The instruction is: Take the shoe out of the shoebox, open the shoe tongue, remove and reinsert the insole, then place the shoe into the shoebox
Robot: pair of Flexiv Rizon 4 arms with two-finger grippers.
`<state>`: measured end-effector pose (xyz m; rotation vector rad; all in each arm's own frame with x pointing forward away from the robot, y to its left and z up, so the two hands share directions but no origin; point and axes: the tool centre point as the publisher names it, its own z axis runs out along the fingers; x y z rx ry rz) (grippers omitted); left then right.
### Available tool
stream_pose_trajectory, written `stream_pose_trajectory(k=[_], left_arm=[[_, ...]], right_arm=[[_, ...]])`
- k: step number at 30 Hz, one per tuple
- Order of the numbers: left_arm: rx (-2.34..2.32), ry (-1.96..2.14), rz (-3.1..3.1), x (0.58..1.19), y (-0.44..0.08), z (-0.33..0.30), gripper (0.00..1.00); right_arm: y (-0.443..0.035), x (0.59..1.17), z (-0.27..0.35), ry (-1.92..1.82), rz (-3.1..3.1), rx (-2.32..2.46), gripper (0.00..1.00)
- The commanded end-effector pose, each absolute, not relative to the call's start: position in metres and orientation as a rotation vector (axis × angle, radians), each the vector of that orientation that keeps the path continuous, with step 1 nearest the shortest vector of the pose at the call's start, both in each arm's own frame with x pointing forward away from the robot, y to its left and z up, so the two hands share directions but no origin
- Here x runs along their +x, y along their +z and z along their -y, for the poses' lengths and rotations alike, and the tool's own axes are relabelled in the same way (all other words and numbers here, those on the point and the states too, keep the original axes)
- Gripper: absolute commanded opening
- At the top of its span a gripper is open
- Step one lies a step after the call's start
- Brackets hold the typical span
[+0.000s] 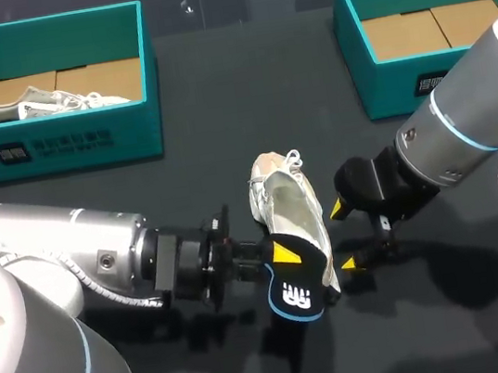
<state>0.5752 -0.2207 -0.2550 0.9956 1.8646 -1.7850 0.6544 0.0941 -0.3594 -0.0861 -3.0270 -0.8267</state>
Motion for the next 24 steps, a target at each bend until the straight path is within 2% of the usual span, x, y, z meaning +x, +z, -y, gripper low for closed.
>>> stream_pose_trajectory(k=[1, 24], left_arm=[[0.994, -1.794, -1.87, 0.578, -0.262, 0.232, 0.0], [0.882, -1.904, -1.835, 0.594, -0.262, 0.238, 0.0]], right_arm=[[-0.36, 0.653, -0.094, -0.828, 3.029, -0.087, 1.0], [-0.36, 0.653, -0.094, -0.828, 3.029, -0.087, 1.0]])
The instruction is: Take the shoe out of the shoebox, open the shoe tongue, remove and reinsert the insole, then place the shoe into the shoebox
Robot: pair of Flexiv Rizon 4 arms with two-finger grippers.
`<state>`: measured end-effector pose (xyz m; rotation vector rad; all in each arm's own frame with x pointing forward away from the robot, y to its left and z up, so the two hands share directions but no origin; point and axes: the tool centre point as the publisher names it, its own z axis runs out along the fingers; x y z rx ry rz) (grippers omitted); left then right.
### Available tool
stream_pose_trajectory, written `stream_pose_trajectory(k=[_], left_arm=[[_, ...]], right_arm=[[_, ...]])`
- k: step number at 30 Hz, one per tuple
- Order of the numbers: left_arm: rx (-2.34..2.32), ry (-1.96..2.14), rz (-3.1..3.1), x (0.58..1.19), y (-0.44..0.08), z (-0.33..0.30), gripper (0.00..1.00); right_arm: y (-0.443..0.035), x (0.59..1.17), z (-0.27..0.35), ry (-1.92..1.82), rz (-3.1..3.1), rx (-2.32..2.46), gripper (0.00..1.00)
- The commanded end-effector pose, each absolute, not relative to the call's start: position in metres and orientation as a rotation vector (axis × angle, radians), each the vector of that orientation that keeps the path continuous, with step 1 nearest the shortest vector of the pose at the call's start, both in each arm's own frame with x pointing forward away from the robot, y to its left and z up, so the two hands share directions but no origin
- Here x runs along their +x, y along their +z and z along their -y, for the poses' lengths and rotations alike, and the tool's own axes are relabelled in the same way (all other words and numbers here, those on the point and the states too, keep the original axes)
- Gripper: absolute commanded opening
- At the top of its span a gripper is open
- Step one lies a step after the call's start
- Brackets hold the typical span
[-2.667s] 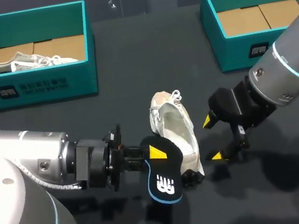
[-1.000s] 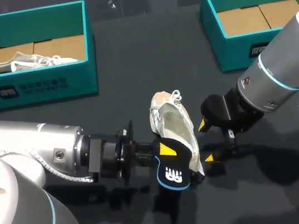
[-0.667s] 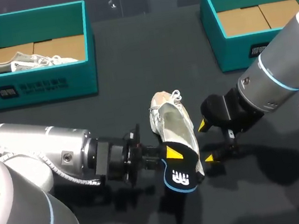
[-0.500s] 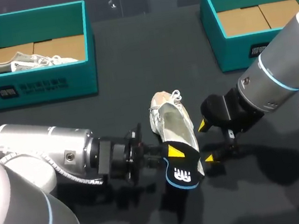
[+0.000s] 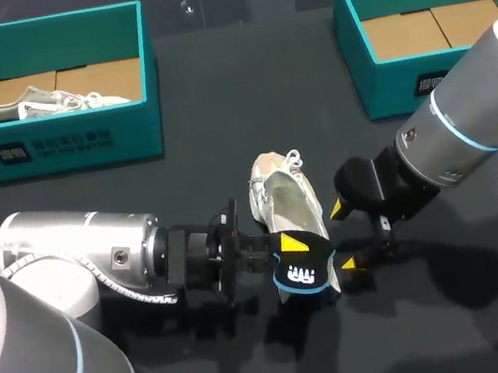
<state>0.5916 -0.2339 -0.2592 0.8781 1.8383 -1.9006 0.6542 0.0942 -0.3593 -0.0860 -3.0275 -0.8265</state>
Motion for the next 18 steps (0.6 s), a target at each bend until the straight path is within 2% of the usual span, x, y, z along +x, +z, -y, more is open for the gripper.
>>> stream_pose_trajectory(k=[1, 11, 18], left_arm=[[0.882, -1.904, -1.835, 0.5937, -0.2618, 0.2376, 0.0], [0.882, -1.904, -1.835, 0.5937, -0.2618, 0.2376, 0.0], [0.718, -1.968, -1.785, 0.6, -0.261, 0.2428, 0.0]], right_arm=[[-0.3596, 0.6532, -0.094, -0.828, 3.029, -0.087, 1.0], [-0.3596, 0.6532, -0.094, -0.828, 3.029, -0.087, 1.0], [-0.3596, 0.6532, -0.094, -0.828, 3.029, -0.087, 1.0]])
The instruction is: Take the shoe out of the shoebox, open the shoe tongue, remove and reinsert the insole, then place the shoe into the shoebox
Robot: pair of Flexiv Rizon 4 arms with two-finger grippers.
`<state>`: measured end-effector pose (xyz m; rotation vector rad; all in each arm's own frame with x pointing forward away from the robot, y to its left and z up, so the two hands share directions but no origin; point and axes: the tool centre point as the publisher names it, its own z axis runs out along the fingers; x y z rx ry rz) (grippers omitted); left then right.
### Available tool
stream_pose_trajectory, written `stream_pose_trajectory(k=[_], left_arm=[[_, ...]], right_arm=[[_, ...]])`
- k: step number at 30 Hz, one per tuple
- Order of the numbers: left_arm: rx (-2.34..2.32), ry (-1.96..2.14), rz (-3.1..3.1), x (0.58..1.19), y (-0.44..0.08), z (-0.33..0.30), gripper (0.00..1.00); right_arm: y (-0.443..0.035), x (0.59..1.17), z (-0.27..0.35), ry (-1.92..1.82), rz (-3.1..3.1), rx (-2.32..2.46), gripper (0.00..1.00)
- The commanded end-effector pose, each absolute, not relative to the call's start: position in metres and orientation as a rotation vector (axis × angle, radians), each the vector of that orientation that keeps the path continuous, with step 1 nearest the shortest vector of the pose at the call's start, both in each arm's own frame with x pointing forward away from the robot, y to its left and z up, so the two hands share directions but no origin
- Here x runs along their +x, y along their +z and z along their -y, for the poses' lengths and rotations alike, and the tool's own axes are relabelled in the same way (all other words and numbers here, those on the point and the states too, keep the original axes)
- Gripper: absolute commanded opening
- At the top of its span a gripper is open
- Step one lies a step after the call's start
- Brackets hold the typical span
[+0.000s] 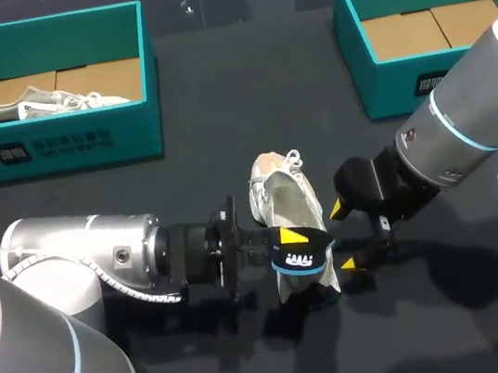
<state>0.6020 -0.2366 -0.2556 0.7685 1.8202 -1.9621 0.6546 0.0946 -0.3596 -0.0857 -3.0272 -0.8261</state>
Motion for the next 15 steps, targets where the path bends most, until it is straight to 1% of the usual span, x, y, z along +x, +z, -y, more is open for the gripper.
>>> stream_pose_trajectory(k=[1, 15], left_arm=[[0.711, -1.974, -1.785, 0.6, -0.26, 0.244, 0.0], [0.669, -1.982, -1.788, 0.601, -0.261, 0.254, 0.0]], right_arm=[[-0.36, 0.653, -0.094, -0.828, 3.029, -0.087, 1.0], [-0.36, 0.653, -0.094, -0.828, 3.029, -0.087, 1.0]])
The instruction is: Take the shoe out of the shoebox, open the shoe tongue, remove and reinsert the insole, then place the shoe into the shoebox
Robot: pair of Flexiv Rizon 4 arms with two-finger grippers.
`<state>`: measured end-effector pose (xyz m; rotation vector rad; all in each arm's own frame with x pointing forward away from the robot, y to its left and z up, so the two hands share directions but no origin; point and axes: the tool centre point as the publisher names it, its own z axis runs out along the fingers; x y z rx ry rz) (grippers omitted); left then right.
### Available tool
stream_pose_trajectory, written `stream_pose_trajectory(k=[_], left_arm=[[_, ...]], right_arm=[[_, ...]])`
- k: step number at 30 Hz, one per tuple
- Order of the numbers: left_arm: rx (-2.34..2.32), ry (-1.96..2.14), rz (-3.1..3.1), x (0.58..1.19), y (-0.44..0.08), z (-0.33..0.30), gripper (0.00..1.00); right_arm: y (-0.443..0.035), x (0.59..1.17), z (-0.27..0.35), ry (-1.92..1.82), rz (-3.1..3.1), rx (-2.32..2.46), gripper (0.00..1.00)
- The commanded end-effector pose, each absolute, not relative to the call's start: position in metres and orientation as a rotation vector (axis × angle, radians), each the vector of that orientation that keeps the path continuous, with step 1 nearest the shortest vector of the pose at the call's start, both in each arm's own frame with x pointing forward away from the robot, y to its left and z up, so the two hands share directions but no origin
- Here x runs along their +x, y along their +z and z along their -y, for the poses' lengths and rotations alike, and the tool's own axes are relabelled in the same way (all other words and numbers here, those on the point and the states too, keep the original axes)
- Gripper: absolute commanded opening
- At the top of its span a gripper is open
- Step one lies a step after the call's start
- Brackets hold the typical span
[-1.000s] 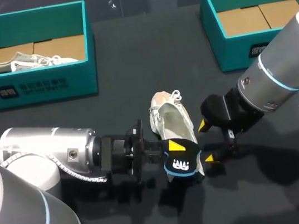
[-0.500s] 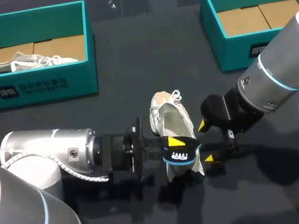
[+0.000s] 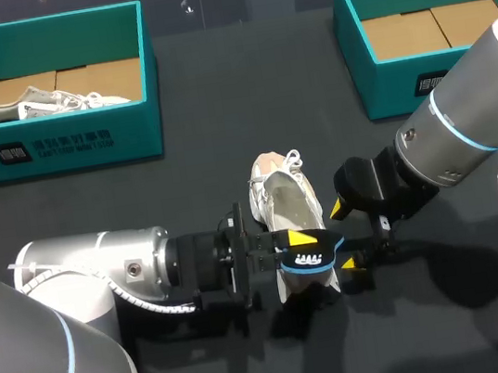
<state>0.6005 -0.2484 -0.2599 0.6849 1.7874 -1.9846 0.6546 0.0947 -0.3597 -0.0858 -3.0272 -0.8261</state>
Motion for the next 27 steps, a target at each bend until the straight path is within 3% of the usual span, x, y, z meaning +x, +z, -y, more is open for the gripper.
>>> stream_pose_trajectory(k=[1, 27], left_arm=[[0.664, -1.983, -1.792, 0.601, -0.261, 0.255, 0.0], [0.625, -1.987, -1.829, 0.612, -0.276, 0.261, 0.0]], right_arm=[[-0.36, 0.653, -0.094, -0.828, 3.029, -0.087, 1.0], [-0.36, 0.653, -0.094, -0.828, 3.029, -0.087, 1.0]])
